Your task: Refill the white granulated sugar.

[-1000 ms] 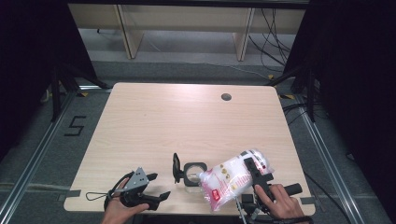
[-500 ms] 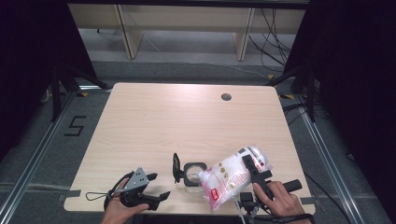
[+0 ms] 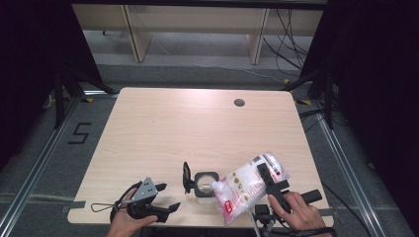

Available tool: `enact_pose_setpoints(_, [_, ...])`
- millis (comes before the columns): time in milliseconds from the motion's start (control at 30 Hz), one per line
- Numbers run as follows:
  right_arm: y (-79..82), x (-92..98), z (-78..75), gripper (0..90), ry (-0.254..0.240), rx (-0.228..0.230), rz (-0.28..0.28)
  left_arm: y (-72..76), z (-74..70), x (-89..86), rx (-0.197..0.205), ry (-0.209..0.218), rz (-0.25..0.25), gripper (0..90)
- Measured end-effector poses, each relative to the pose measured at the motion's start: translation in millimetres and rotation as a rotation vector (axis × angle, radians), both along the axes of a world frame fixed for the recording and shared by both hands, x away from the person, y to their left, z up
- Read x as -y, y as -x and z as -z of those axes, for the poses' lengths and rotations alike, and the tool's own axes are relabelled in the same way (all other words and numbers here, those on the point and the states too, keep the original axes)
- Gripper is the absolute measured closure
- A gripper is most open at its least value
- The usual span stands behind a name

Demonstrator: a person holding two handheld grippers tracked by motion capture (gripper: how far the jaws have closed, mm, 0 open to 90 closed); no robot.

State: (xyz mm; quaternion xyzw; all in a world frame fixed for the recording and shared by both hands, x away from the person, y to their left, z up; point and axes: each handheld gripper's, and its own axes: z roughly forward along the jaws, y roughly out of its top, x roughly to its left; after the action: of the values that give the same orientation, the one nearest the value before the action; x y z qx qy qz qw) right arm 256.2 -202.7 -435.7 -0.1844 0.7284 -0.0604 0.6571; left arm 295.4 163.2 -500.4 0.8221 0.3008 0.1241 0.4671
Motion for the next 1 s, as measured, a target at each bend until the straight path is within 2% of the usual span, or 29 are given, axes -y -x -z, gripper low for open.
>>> enact_pose_setpoints(100, [-0.6, 2.0, -3.5, 41.8, -0.004, -0.002, -0.003, 0.5, 0.7, 1.2, -0.009, 0.017, -0.008, 18.6])
enact_pose_setpoints(133, [-0.8, 2.2, -4.7, 41.8, 0.005, 0.005, -0.007, 0.3, 0.5, 0.8, -0.006, 0.011, -0.005, 18.6])
enact_pose_setpoints(167, [-0.6, 3.5, -3.0, 41.8, -0.013, 0.000, 0.008, 0.1, 0.3, 0.4, -0.001, 0.002, -0.004, 18.6])
enact_pose_setpoints(200, [-0.3, 3.3, -4.6, 41.8, 0.024, 0.006, 0.008, 0.3, 1.0, 1.1, 0.000, 0.013, -0.003, 18.6])
enact_pose_setpoints(233, [-1.8, 2.8, -6.3, 41.7, 0.055, 0.009, -0.010, 1.4, 1.4, 1.7, -0.020, 0.019, -0.014, 18.6])
enact_pose_setpoints(333, [-0.8, 3.1, -4.5, 41.7, 0.038, 0.008, -0.002, 0.1, 0.7, 1.3, -0.003, 0.012, -0.002, 18.6])
enact_pose_setpoints(367, [-0.2, 2.9, -4.4, 41.7, 0.027, 0.008, -0.002, 1.3, 1.3, 2.1, -0.016, 0.020, -0.014, 18.6])
enact_pose_setpoints(400, [-0.5, 2.2, -6.8, 41.7, 0.038, 0.011, -0.017, 1.1, 1.3, 2.0, -0.013, 0.016, -0.010, 18.6])
enact_pose_setpoints(433, [0.0, 2.4, -6.7, 41.7, 0.026, 0.012, -0.012, 1.1, 1.5, 2.1, -0.024, 0.021, -0.012, 18.6])
enact_pose_setpoints(467, [-0.6, 1.2, -8.2, 41.7, 0.042, 0.016, -0.020, 1.1, 1.5, 2.2, -0.020, 0.022, -0.017, 18.6])
enact_pose_setpoints(500, [-0.7, 0.8, -8.3, 41.7, 0.041, 0.018, -0.020, 0.3, 1.1, 1.7, -0.004, 0.016, -0.007, 18.6])
enact_pose_setpoints(567, [0.2, 0.8, -6.9, 41.7, 0.027, 0.014, -0.006, 1.3, 1.3, 2.0, -0.016, 0.020, -0.015, 18.6])
enact_pose_setpoints(667, [-0.6, -0.8, -8.5, 41.7, 0.049, 0.016, -0.020, 0.2, 0.7, 1.2, -0.006, 0.012, -0.004, 18.6])
enact_pose_setpoints(733, [0.3, -2.7, -7.8, 41.7, 0.050, 0.027, -0.023, 1.4, 1.1, 2.4, -0.018, 0.033, -0.007, 18.6])
enact_pose_setpoints(767, [1.8, -1.8, -5.1, 41.7, 0.008, 0.022, -0.002, 1.6, 0.7, 2.3, -0.014, 0.028, -0.005, 18.5])
enact_pose_setpoints(800, [0.8, -3.8, -7.7, 41.7, 0.043, 0.027, -0.028, 0.5, 0.2, 1.7, 0.001, 0.018, 0.009, 18.5])
enact_pose_setpoints(833, [0.0, -5.3, -8.9, 41.7, 0.053, 0.029, -0.043, 0.5, 0.5, 1.8, -0.001, 0.022, 0.010, 18.6])
enact_pose_setpoints(867, [0.3, -4.7, -7.1, 41.7, 0.030, 0.021, -0.029, 0.7, 0.4, 1.7, -0.002, 0.019, 0.009, 18.6])
enact_pose_setpoints(933, [0.1, -5.9, -8.1, 41.7, 0.058, 0.025, -0.033, 0.8, 0.4, 1.5, -0.001, 0.018, 0.009, 18.5])
enact_pose_setpoints(1000, [-0.4, -5.6, -8.6, 41.7, 0.056, 0.028, -0.040, 0.7, 0.1, 1.5, -0.001, 0.024, 0.006, 18.6])
